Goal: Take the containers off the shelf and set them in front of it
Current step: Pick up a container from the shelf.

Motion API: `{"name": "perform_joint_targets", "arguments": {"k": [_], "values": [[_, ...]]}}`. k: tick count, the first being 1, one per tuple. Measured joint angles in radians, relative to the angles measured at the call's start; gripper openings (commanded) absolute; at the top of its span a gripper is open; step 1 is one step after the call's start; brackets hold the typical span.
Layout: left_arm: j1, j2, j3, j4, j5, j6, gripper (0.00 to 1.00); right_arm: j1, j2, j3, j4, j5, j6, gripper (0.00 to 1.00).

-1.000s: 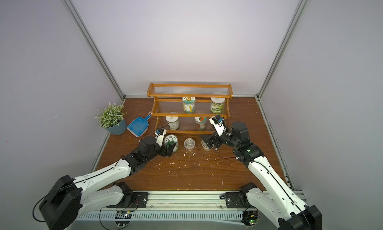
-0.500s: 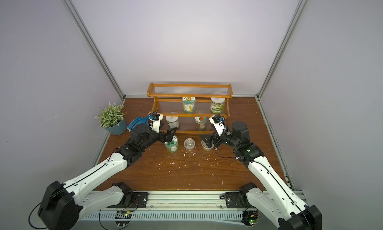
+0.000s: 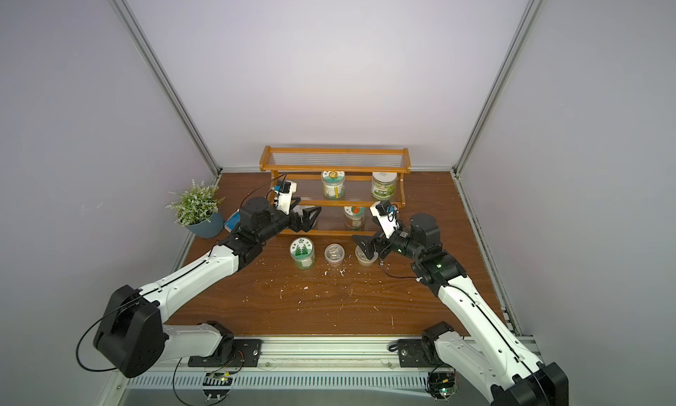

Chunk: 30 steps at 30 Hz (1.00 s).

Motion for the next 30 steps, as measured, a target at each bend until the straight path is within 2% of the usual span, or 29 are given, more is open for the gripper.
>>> {"name": "perform_joint_targets", "arguments": {"k": [5, 17, 30], "values": [[0.0, 0.065, 0.03, 0.035, 0.016, 0.026, 0.99, 0.0, 0.0, -0.002, 0.005, -0.001, 0.006, 0.99], [0.0, 0.308, 0.218, 0.087, 0.001, 0.09, 0.99, 0.0, 0.0, -0.002, 0.006, 0.003, 0.006, 0.99], [0.0, 0.443, 0.343, 0.119, -0.013, 0.095, 0.99, -0.001, -0.015, -0.002, -0.024, 0.013, -0.005, 0.99]]}}
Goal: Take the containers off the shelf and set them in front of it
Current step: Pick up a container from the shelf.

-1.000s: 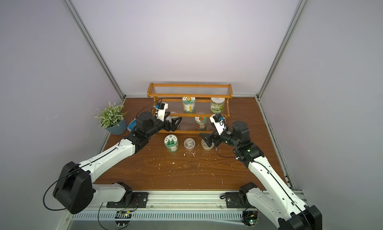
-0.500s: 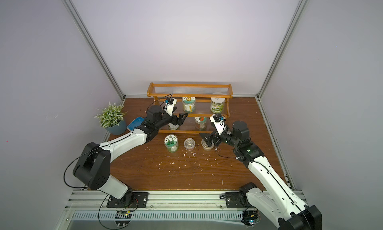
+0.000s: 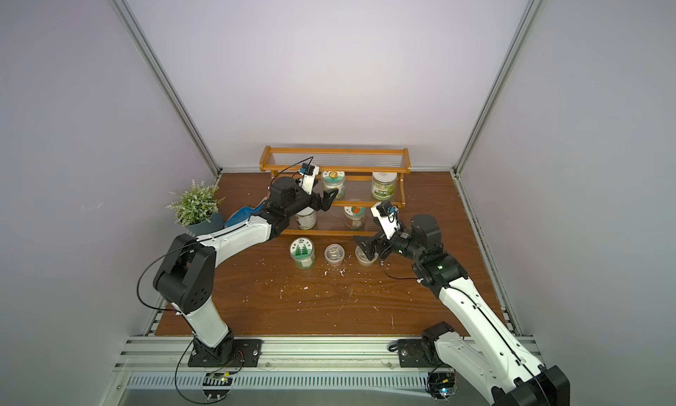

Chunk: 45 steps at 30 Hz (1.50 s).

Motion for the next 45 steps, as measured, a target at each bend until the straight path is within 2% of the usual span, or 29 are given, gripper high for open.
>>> {"name": "perform_joint_targets", "arguments": {"k": [10, 23, 38, 45], "values": [[0.002, 0.088, 0.1, 0.005, 0.002, -0.003, 0.99, -0.001, -0.021, 0.0, -0.016, 0.017, -0.005, 0.99], [0.005, 0.166, 0.215, 0.023, 0.06, 0.001, 0.98, -0.005, -0.018, 0.0, -0.016, 0.017, -0.008, 0.99], [0.006, 0.164, 0.228, -0.011, 0.06, 0.039, 0.89, -0.005, 0.003, 0.0, -0.015, 0.016, -0.008, 0.99], [0.009, 0.117, 0.18, -0.022, 0.055, 0.038, 0.87, -0.006, 0.003, 0.0, -0.014, 0.016, -0.008, 0.99]]}}
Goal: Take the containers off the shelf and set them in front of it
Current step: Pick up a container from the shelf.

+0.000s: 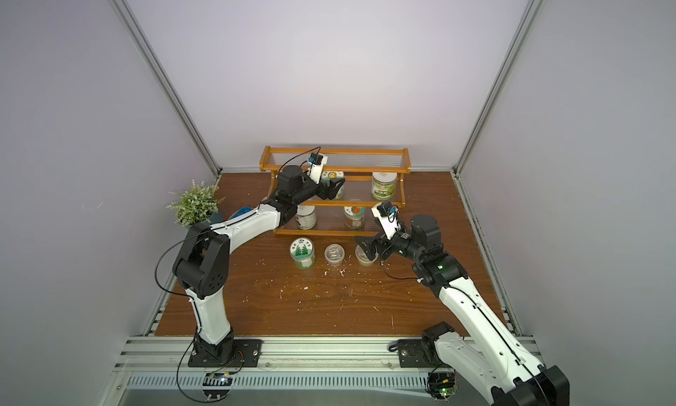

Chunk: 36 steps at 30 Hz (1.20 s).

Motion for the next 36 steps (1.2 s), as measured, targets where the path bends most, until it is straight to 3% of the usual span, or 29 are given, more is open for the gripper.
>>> {"name": "perform_joint_targets", "arguments": {"k": [24, 36], "values": [[0.002, -0.215, -0.126, -0.145, -0.017, -0.019, 0.87, -0.002, 0.001, -0.008, 0.031, -0.003, 0.004, 0.99], [-0.023, -0.489, -0.278, -0.334, -0.036, -0.024, 0.87, -0.002, 0.019, -0.021, 0.056, -0.02, 0.005, 0.99]]}}
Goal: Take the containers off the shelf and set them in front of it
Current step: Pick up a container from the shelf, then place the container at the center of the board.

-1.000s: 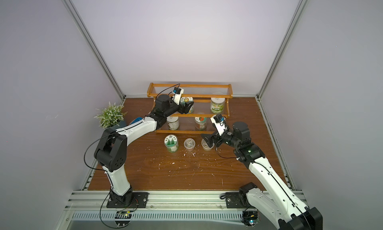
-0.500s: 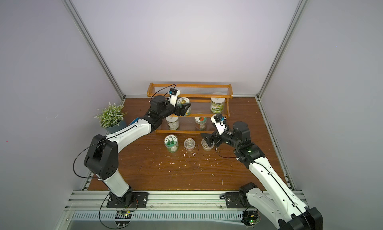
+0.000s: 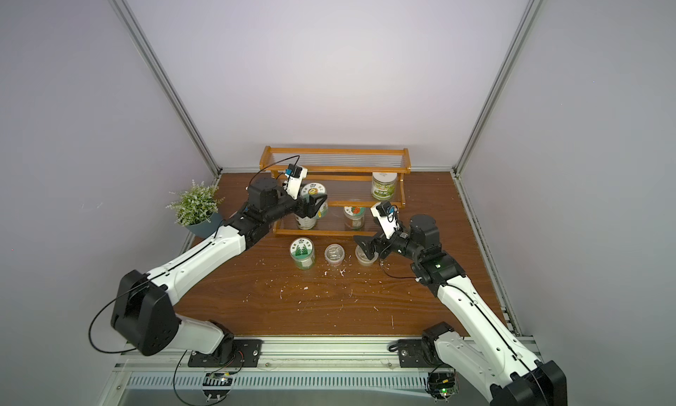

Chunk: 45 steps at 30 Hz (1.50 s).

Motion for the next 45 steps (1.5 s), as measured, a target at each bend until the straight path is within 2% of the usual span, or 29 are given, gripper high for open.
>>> {"name": "perform_joint_targets", "arguments": {"k": [4, 11, 18, 25, 32, 40, 45], "values": [[-0.022, -0.132, -0.047, -0.091, -0.014, 0.0, 0.87, -0.003, 0.001, -0.009, 0.007, -0.005, 0.0, 0.99], [-0.068, -0.398, -0.217, -0.21, -0.05, -0.039, 0.87, -0.004, 0.0, -0.009, 0.012, -0.003, 0.0, 0.99], [-0.134, -0.528, -0.378, -0.294, -0.072, -0.121, 0.87, -0.011, 0.011, -0.009, 0.011, -0.001, -0.001, 0.99], [-0.229, -0.584, -0.483, -0.321, -0.109, -0.197, 0.87, -0.024, 0.014, -0.009, 0.011, 0.001, -0.001, 0.99], [-0.252, -0.657, -0.61, -0.319, -0.128, -0.256, 0.87, -0.03, 0.023, -0.009, 0.012, 0.0, -0.001, 0.99], [-0.253, -0.595, -0.718, -0.236, -0.134, -0.277, 0.87, -0.032, 0.032, -0.009, 0.019, -0.006, 0.0, 0.99], [-0.253, -0.57, -0.775, -0.126, -0.142, -0.272, 0.87, -0.032, 0.032, -0.009, 0.02, -0.007, 0.002, 0.99]]}}
